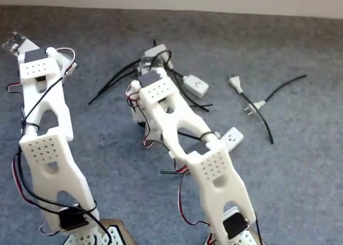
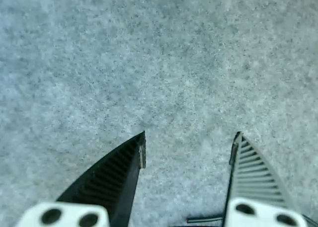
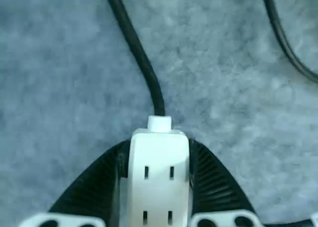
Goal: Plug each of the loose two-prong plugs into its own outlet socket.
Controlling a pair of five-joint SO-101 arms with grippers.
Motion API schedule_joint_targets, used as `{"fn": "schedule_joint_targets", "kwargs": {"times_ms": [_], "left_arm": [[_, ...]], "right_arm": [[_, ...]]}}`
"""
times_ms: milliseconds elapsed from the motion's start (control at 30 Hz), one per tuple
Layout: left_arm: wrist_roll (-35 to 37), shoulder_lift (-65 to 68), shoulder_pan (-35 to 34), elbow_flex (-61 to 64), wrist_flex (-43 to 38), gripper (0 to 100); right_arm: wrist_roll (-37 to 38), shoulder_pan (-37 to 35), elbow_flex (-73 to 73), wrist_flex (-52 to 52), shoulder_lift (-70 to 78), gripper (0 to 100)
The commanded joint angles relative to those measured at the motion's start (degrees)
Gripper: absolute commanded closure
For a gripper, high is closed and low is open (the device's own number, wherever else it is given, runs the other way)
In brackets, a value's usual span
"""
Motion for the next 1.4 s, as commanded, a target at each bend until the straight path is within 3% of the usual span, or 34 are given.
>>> {"fn": "schedule_joint_targets", "kwargs": {"times_ms": [0,100,200,367,533,733,1100,1233,1367], "left_arm": [[0.4,-1.3,0.0,-0.3,-0.6,72],[0.4,-1.3,0.0,-0.3,-0.7,72],[0.4,-1.3,0.0,-0.3,-1.0,72],[0.3,-1.3,1.2,-0.2,-1.8,72],[0.2,-1.3,1.6,-0.2,-1.8,72],[0.2,-1.3,1.5,-0.2,-1.8,72],[0.2,0.4,1.8,-0.6,-1.8,72],[0.2,0.4,1.8,-0.6,-1.8,72],[0.2,0.4,1.9,-0.6,-1.8,72]], "right_arm": [[-12.1,-0.1,-6.8,-4.0,3.1,95.0],[-22.0,-0.1,-9.9,-5.9,8.9,93.6],[-29.2,-0.4,-14.1,-4.6,13.2,86.0],[-28.7,-0.1,-25.6,2.9,14.9,78.2],[-16.4,-0.1,-41.9,11.6,14.8,78.2],[7.1,2.5,-62.8,17.0,13.8,78.2],[33.7,13.1,-40.8,17.1,-6.2,78.2],[42.4,15.5,-22.2,17.1,-18.3,78.2],[55.8,15.7,2.9,17.0,-29.4,78.2]]}}
